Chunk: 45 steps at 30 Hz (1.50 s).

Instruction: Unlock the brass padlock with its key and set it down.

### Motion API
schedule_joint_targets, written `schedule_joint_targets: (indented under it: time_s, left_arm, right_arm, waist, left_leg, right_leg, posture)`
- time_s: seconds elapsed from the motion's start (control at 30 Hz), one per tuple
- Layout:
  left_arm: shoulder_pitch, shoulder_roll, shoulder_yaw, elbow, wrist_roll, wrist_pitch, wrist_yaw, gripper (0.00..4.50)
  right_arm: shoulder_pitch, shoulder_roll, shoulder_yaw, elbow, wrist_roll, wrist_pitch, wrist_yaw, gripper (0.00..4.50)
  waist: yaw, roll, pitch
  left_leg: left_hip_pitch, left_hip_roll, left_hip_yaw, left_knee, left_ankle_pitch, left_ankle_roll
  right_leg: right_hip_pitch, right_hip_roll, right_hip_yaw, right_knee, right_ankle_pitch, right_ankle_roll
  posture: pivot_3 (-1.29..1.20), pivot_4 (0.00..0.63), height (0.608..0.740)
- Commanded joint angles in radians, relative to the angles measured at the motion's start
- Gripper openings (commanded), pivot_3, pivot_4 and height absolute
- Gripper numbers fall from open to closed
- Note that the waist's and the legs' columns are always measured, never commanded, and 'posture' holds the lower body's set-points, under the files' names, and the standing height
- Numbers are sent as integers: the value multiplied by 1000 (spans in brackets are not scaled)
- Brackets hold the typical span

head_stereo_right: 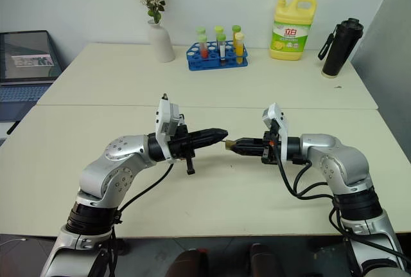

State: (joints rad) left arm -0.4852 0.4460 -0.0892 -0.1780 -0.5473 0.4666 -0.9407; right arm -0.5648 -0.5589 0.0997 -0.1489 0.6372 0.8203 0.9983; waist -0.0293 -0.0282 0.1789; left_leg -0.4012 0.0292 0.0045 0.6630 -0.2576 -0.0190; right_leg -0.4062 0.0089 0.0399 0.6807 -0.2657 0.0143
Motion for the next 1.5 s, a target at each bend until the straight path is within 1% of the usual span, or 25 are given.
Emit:
schedule_joint_targets:
  time_s: [0.03,0.23,0.33,0.43,0.5,0.57,0.6,0.7,0.77,0.87,0.97,1.0,1.1,1.2,1.37,1.5]
  left_arm:
    - [-20,-7,16,0,8,-29,4,0]
    - [-22,-10,15,5,12,-39,6,0]
    - [-21,6,21,-12,42,-45,33,0]
    - [-9,47,54,-36,39,-60,10,0]
    - [33,136,43,-36,170,-218,-24,0]
    - [78,200,37,-34,246,-336,-51,372]
    - [94,216,35,-38,247,-359,-66,585]
    - [174,285,18,-69,297,-487,-132,1527]
    - [203,307,15,-79,310,-526,-152,2163]
    - [223,303,28,-116,272,-499,-147,3213]
    - [256,320,33,-198,218,-428,-154,4208]
    - [271,331,32,-229,202,-405,-160,4485]
    - [295,363,18,-272,207,-381,-186,4500]
    - [280,348,15,-267,233,-391,-165,4500]
    - [273,344,3,-244,268,-413,-164,4500]
    - [275,334,-6,-241,281,-423,-160,4500]
  right_arm:
    - [-4,-7,-14,-34,8,-16,11,155]
    - [-4,-5,-14,-33,7,-15,10,155]
    - [-4,-6,-15,-31,4,-15,5,155]
    - [-1,-10,-21,-32,5,-7,-2,155]
    - [3,-15,-28,-32,13,13,-11,155]
    - [6,-24,-28,-32,15,29,-13,155]
    - [6,-28,-27,-33,17,35,-13,155]
    - [9,-40,-19,-38,29,68,-9,155]
    - [10,-45,-15,-41,32,84,-7,155]
    - [11,-43,-14,-43,47,126,-15,155]
    - [9,-33,-9,-33,69,239,-62,155]
    - [7,-16,-27,-23,93,293,-90,155]
    - [9,3,-31,-3,96,356,-135,155]
    - [15,4,-10,22,74,378,-159,155]
    - [1,15,41,93,11,358,-184,155]
    - [-15,9,79,152,-34,327,-168,155]
  waist:
    - [0,0,0]
    - [0,0,0]
    - [0,0,0]
    - [-1,0,0]
    - [-3,0,0]
    - [-4,1,0]
    - [-2,1,0]
    - [0,1,0]
    - [1,1,1]
    - [5,0,1]
    - [1,0,1]
    - [1,0,1]
    - [-2,1,1]
    - [-2,1,1]
    - [-2,1,1]
    - [-2,1,1]
  left_leg:
    - [0,0,0,0,0,0]
    - [0,0,0,0,0,0]
    - [0,0,0,0,0,0]
    - [0,0,0,0,0,0]
    - [0,0,0,0,0,0]
    - [1,0,1,-2,0,0]
    - [1,1,1,-2,0,0]
    - [0,0,1,-1,0,0]
    - [0,0,2,-1,0,0]
    - [0,0,1,-1,0,0]
    - [0,0,1,-1,0,0]
    - [0,1,1,-1,0,0]
    - [0,2,1,-1,0,0]
    - [0,2,1,-1,0,0]
    - [0,1,1,-1,0,0]
    - [0,1,2,-1,0,0]
  right_leg:
    - [0,0,0,0,0,0]
    - [0,0,0,0,0,0]
    - [0,0,0,0,0,0]
    - [0,0,0,0,0,0]
    - [0,0,0,0,0,0]
    - [0,0,1,0,0,0]
    - [0,0,1,-1,0,-1]
    - [0,-1,1,-1,0,-1]
    - [0,-2,1,-1,0,-1]
    - [0,-2,0,-1,0,-1]
    - [0,-2,1,-1,-1,0]
    - [0,-2,1,-1,0,-1]
    - [-1,-2,1,-1,-1,-1]
    - [-1,0,0,0,-3,4]
    - [-1,0,1,-1,-3,4]
    - [-1,0,1,-1,-3,4]
  posture:
    - [0,150,740]
    - [0,150,740]
    - [0,150,740]
    - [0,150,740]
    - [0,150,740]
    - [0,150,740]
    - [0,150,740]
    - [0,150,740]
    - [0,150,740]
    - [0,150,740]
    - [0,150,740]
    - [0,150,740]
    - [0,150,740]
    - [0,150,740]
    - [0,150,740]
    - [0,150,740]
